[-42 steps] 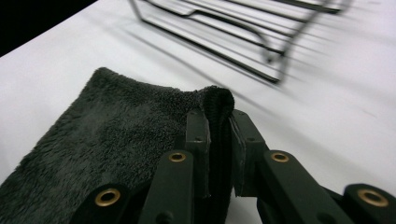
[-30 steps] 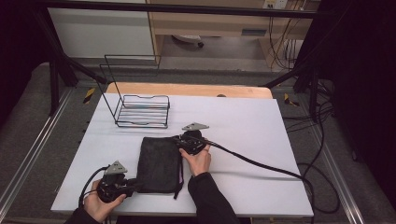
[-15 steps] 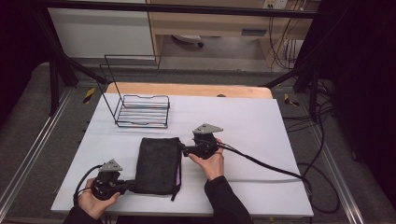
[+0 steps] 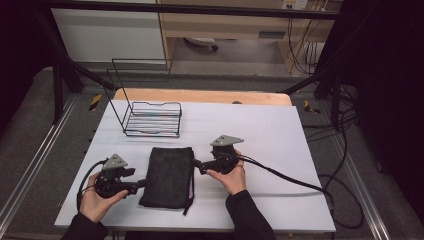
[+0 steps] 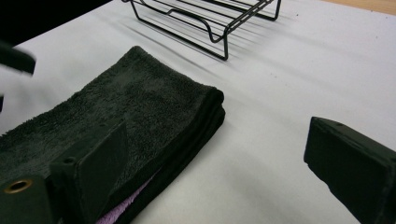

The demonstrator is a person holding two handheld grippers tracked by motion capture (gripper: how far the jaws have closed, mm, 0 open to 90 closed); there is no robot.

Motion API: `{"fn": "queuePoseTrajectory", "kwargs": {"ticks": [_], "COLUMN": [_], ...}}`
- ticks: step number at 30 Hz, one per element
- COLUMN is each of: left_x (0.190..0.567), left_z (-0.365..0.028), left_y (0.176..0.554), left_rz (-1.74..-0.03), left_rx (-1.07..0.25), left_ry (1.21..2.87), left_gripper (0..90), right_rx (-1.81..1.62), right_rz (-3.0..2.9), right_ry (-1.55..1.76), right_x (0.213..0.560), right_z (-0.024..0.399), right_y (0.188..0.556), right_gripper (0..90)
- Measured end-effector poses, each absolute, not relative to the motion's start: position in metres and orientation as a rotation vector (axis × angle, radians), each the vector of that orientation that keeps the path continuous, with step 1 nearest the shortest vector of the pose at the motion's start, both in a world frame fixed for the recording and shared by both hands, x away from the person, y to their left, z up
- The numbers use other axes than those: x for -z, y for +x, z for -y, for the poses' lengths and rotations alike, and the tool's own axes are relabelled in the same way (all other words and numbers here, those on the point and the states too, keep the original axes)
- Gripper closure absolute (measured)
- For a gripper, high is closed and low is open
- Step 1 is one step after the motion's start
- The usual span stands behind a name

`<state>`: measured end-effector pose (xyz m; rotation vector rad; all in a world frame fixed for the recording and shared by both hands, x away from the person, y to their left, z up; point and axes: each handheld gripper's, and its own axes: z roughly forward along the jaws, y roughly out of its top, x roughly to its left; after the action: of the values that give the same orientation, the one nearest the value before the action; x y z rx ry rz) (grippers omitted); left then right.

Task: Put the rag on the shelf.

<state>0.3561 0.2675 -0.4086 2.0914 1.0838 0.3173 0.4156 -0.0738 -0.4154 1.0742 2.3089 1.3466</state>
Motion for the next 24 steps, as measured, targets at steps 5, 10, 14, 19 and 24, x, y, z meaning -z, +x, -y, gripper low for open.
{"fn": "queuePoseTrajectory", "kwargs": {"ticks": [5,10,14,19,24], "left_x": [0.404,0.406,0.41,0.422,0.434], "left_z": [-0.266,-0.263,-0.258,-0.256,-0.252], "left_y": [0.386,0.408,0.424,0.441,0.449], "left_rz": [-1.115,-1.154,-1.175,-1.24,-1.255], "left_rx": [-0.321,-0.356,-0.371,-0.38,-0.376], "left_ry": [2.061,2.034,2.021,1.98,2.023], "left_gripper": [17.3,13.5,14.3,24.7,42.4], "right_rx": [-1.337,-1.333,-1.335,-1.33,-1.335], "right_rz": [-2.313,-2.307,-2.307,-2.318,-2.322], "right_ry": [1.074,1.075,1.085,1.095,1.114], "right_x": [0.416,0.418,0.42,0.424,0.428], "right_z": [0.077,0.081,0.081,0.079,0.077], "right_y": [0.412,0.408,0.409,0.408,0.41], "right_gripper": [5.2,4.6,4.4,4.3,5.0]}}
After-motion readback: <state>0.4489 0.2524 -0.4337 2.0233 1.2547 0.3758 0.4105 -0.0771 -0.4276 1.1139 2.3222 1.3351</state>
